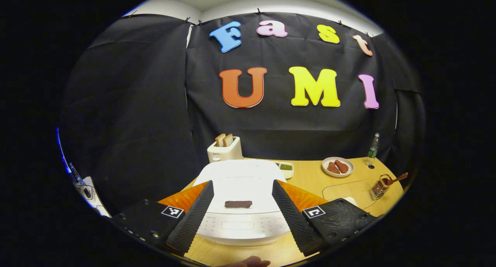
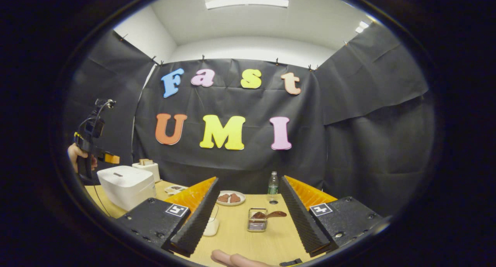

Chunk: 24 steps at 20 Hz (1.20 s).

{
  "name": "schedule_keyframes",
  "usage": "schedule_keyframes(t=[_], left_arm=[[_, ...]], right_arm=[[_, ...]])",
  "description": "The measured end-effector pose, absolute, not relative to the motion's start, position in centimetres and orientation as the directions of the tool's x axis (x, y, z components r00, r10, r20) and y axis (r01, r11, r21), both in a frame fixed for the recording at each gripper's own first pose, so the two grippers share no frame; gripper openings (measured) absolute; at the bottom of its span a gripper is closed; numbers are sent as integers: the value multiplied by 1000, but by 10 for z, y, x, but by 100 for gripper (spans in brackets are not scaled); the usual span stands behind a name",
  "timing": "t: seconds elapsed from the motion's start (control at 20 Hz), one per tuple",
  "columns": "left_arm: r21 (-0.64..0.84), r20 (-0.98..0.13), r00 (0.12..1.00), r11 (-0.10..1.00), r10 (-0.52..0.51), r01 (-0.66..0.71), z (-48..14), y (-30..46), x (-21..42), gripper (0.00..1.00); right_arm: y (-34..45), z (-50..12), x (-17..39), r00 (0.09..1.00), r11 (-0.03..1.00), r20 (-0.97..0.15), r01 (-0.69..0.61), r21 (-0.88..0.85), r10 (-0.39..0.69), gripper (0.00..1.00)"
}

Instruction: Close the left gripper, press the button to open the rice cooker; take a wooden spoon from the chopstick holder with the right hand, scoop a spoonful of rice and pour it into the rice cooker, then put the wooden spoon back into the chopstick holder.

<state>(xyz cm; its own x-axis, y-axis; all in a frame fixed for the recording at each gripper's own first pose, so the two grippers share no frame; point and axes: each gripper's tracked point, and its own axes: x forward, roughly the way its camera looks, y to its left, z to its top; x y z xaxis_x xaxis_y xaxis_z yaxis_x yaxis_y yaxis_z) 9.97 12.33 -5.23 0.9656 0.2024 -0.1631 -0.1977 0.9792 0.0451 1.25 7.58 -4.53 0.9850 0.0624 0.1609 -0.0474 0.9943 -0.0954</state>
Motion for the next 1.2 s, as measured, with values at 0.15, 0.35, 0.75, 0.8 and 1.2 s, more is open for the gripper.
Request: schedule_keyframes(t=[0.15, 0.35, 0.75, 0.8, 1.2], left_arm=[[49, -77, 979, 981, 188, -185, -23, 104, 81, 96], [65, -48, 985, 985, 163, -160, -5, 76, 57, 96], [42, 19, 990, 989, 140, -141, 1, 37, 10, 96], [43, 28, 990, 989, 139, -140, 2, 33, 4, 96], [65, 91, 994, 996, 60, -66, -16, -8, -30, 96]], right_arm=[[77, -35, 14, 988, 996, 147, -40, -79, 52, 98], [78, -21, 18, 993, 999, 117, -33, -10, 34, 98], [86, 0, 10, 992, 998, 124, -31, -48, 37, 98], [87, 0, 9, 991, 998, 125, -30, -52, 36, 98], [85, -19, -9, 994, 996, 64, -86, -26, 87, 98]])
